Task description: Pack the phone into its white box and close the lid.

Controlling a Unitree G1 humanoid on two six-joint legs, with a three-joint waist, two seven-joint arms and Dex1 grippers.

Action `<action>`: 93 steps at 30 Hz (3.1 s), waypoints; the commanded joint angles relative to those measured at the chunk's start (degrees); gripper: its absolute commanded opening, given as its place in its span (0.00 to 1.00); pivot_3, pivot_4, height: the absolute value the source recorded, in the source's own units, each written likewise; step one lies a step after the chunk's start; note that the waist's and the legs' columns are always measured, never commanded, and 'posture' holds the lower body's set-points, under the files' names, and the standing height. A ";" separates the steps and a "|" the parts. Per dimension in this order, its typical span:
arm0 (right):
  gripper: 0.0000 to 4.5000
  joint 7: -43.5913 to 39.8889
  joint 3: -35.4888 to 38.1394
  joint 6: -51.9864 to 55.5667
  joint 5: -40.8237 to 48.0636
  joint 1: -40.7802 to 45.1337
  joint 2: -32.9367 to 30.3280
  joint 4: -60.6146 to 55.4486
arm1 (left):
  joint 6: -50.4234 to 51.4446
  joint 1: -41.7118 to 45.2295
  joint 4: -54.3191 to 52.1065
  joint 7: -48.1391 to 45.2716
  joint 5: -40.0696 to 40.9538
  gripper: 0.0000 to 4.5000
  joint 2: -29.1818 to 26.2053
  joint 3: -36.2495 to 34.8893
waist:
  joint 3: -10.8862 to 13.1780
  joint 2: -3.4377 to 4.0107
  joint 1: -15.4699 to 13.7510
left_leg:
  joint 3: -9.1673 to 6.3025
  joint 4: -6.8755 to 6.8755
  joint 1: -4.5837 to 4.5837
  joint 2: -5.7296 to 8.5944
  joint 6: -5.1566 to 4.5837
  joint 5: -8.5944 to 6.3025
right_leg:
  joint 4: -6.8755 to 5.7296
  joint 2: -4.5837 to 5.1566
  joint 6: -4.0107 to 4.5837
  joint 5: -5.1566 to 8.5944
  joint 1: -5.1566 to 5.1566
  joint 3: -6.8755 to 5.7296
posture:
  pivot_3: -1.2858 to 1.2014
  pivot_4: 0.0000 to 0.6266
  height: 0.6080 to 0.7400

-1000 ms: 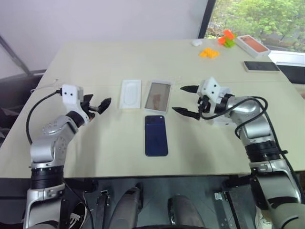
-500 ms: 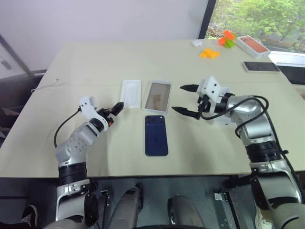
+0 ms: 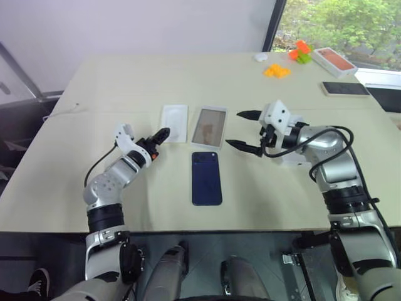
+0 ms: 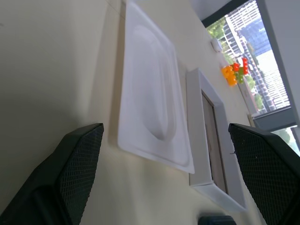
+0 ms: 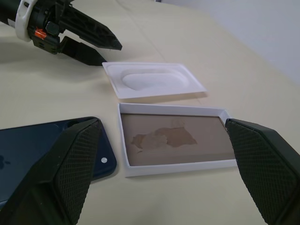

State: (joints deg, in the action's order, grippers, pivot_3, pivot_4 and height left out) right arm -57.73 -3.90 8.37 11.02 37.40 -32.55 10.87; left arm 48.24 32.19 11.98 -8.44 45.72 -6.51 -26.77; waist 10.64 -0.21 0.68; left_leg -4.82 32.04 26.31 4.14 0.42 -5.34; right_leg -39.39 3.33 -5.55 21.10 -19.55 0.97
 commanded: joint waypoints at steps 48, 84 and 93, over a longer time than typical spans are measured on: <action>1.00 -2.20 4.26 -4.64 1.68 -2.75 -5.95 0.91 | 2.36 8.45 -3.51 10.84 4.06 0.03 7.28 7.47 | 0.06 -0.10 0.05 | 0.00 -0.08 0.05 -0.04 -0.04 -0.04 | 0.28 -0.07 -0.10 -0.05 0.03 -0.01 | 0.52 0.24 1.00; 1.00 0.10 3.60 -6.60 0.08 -2.10 -5.28 1.79 | 6.62 7.16 -2.38 13.53 2.56 0.03 9.16 7.90 | 0.08 -0.13 -0.08 | 0.01 -0.04 0.06 0.03 -0.04 -0.04 | 0.31 0.01 -0.11 -0.05 0.07 -0.02 | 0.52 0.24 1.00; 1.00 0.47 3.54 -6.93 -0.06 -2.21 -4.95 1.64 | 6.30 7.12 -2.78 12.99 1.99 0.66 9.31 8.48 | 0.08 -0.13 -0.11 | 0.01 -0.02 0.05 0.03 -0.04 -0.05 | 0.31 0.01 -0.11 -0.05 0.09 -0.03 | 0.52 0.24 1.00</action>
State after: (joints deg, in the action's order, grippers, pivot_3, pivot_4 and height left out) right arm -57.64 -1.35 2.43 10.43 33.78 -37.39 13.65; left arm 54.69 38.74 10.54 5.04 48.04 2.91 -18.88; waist 10.72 -0.34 0.57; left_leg -4.81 32.02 26.35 4.16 0.38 -5.39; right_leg -39.09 3.35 -5.66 21.05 -19.45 0.93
